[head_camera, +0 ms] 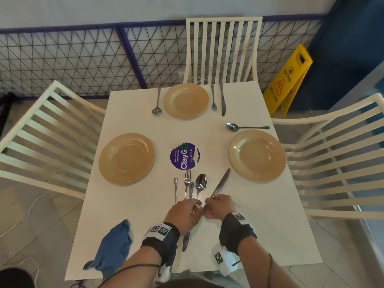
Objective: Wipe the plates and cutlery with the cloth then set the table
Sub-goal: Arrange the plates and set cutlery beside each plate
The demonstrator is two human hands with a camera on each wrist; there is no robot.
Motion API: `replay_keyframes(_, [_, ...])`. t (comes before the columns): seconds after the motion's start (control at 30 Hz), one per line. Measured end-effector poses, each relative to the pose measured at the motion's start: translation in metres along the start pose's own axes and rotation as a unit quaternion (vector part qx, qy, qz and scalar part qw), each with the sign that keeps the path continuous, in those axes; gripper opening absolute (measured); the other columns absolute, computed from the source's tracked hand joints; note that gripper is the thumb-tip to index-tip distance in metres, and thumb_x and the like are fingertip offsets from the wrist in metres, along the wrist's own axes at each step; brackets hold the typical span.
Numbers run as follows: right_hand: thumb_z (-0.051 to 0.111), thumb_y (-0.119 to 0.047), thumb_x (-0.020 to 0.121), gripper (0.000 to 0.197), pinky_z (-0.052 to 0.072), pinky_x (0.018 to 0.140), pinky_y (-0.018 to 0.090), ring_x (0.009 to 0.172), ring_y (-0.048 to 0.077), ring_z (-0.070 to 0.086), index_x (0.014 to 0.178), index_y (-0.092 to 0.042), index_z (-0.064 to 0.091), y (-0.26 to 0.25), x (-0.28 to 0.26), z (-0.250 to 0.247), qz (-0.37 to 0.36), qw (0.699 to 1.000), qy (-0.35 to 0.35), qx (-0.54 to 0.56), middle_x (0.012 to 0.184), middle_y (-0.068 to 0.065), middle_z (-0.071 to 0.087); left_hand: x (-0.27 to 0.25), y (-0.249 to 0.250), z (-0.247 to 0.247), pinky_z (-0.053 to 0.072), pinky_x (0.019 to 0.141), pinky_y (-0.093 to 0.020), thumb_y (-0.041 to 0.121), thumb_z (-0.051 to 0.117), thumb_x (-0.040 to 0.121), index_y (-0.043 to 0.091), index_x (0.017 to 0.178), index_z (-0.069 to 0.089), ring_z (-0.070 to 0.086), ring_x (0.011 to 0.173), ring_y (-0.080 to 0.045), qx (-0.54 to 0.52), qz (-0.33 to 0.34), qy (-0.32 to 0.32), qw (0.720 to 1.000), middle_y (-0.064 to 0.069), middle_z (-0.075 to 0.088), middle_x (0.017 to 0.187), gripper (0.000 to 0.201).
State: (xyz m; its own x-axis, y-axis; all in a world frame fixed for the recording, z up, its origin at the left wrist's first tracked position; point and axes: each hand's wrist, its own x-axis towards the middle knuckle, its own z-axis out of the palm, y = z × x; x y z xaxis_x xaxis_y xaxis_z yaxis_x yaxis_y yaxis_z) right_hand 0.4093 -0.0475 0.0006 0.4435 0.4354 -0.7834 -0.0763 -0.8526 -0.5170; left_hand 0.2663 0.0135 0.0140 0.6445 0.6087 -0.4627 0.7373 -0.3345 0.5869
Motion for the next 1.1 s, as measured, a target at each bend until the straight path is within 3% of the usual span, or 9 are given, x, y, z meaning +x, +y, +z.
replay_keyframes(0.07, [0.067,-0.012,0.076,0.009,0.064,0.071,0.039,0.069,0.031,0.075,0.079,-0.004,0.064,-0.003,-0.006,-0.001,-0.013,0.986,-0.015,0.164,0.080,0.020,0.075,0.001,0.000,-0.003,0.053,0.090,-0.031,0.044,0.053,0.098,0.026,0.130,0.059,0.066,0.097,-0.013,-0.035,0.019,-0.005,0.999,0.005,0.070,0.114,0.037])
replay_keyframes(0.17, [0.063,0.000,0.091,0.010,0.063,0.064,0.033,0.068,0.030,0.074,0.098,0.008,0.063,-0.015,-0.019,-0.001,-0.032,0.958,-0.046,0.283,0.088,0.030,0.073,0.000,-0.009,-0.014,0.058,0.079,-0.033,0.035,0.056,0.099,0.028,0.124,0.061,0.066,0.076,-0.006,-0.102,0.019,0.012,0.995,0.005,0.073,0.101,0.027])
replay_keyframes(0.3, [0.066,0.000,0.091,0.014,0.063,0.075,0.036,0.076,0.033,0.074,0.102,0.008,0.068,-0.031,-0.031,0.006,-0.074,0.945,-0.074,0.311,0.094,0.027,0.074,-0.008,-0.027,-0.039,0.052,0.066,-0.022,0.022,0.059,0.099,0.025,0.115,0.069,0.063,0.071,-0.005,-0.213,-0.020,0.032,0.976,0.010,0.068,0.081,0.019])
replay_keyframes(0.43, [0.064,-0.007,0.094,0.011,0.059,0.084,0.043,0.078,0.029,0.069,0.100,0.002,0.068,-0.045,-0.035,0.008,-0.109,0.913,-0.087,0.384,0.094,0.019,0.075,-0.024,-0.062,-0.068,0.053,0.066,-0.022,0.018,0.064,0.095,0.024,0.110,0.072,0.064,0.068,-0.007,-0.273,-0.052,-0.002,0.961,0.004,0.073,0.081,0.018])
replay_keyframes(0.53, [0.065,-0.005,0.093,0.017,0.060,0.085,0.041,0.083,0.031,0.069,0.106,0.006,0.068,-0.052,-0.029,0.017,-0.118,0.922,-0.104,0.353,0.105,0.026,0.072,-0.041,-0.096,-0.090,0.054,0.067,-0.021,0.013,0.071,0.091,0.015,0.106,0.075,0.065,0.069,-0.011,-0.324,-0.097,0.006,0.941,-0.003,0.074,0.083,0.016])
replay_keyframes(0.63, [0.072,-0.002,0.088,0.024,0.062,0.077,0.038,0.076,0.028,0.071,0.106,0.013,0.067,-0.055,-0.019,0.046,-0.097,0.949,-0.116,0.277,0.096,0.028,0.071,-0.054,-0.139,-0.111,0.053,0.066,-0.026,0.011,0.077,0.085,0.007,0.099,0.076,0.063,0.068,-0.016,-0.362,-0.142,0.038,0.921,-0.006,0.072,0.076,0.014])
replay_keyframes(0.77, [0.077,-0.001,0.083,0.023,0.062,0.079,0.043,0.067,0.027,0.069,0.100,0.011,0.067,-0.064,-0.011,0.093,-0.062,0.965,-0.134,0.218,0.078,0.018,0.070,-0.067,-0.196,-0.132,0.052,0.067,-0.029,0.014,0.079,0.084,0.019,0.090,0.078,0.061,0.065,-0.016,-0.318,-0.177,0.085,0.928,-0.005,0.071,0.073,0.008])
replay_keyframes(0.9, [0.070,0.002,0.086,0.008,0.059,0.064,0.035,0.056,0.023,0.066,0.080,-0.002,0.067,-0.077,-0.010,0.134,-0.014,0.971,-0.164,0.176,0.079,0.024,0.069,-0.071,-0.238,-0.147,0.054,0.064,-0.020,0.001,0.076,0.083,0.013,0.094,0.075,0.061,0.069,-0.015,-0.314,-0.207,0.113,0.920,-0.008,0.066,0.082,0.016])
replay_keyframes(1.1, [0.074,-0.005,0.086,0.008,0.059,0.055,0.029,0.057,0.024,0.065,0.087,0.001,0.070,-0.096,-0.001,0.179,0.032,0.985,-0.155,0.068,0.076,0.017,0.068,-0.071,-0.281,-0.157,0.047,0.066,-0.012,-0.006,0.077,0.075,0.015,0.088,0.075,0.057,0.071,-0.015,-0.232,-0.208,0.140,0.940,0.000,0.070,0.080,0.025])
